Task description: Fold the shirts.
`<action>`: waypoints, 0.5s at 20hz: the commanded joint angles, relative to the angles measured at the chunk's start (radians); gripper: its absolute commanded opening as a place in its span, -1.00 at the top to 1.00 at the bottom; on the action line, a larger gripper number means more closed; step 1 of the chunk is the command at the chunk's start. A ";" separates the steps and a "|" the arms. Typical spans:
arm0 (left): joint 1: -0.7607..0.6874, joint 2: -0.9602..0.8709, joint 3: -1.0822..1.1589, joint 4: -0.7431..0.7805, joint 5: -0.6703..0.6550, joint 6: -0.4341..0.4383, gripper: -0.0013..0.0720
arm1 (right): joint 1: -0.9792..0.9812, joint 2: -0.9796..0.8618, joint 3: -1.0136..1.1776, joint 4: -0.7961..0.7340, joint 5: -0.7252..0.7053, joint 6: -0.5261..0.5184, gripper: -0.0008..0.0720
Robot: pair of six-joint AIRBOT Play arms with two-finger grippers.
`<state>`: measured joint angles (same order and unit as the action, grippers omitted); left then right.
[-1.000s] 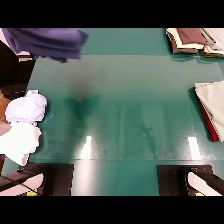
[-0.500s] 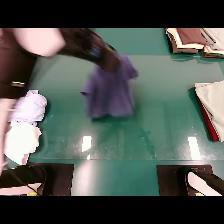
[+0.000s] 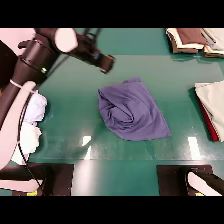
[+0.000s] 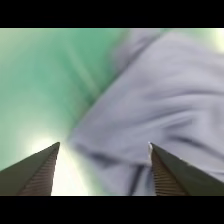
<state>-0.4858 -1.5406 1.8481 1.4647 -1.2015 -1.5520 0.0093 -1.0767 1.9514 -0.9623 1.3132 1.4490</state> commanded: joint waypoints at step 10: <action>0.149 -0.088 -0.578 -0.410 0.305 0.150 -0.82 | 0.000 0.000 -0.232 0.002 0.006 0.001 0.94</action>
<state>-0.3183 -1.5913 1.3243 1.1522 -0.9604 -1.4693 0.0093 -1.0767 1.7950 -0.9615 1.3193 1.4490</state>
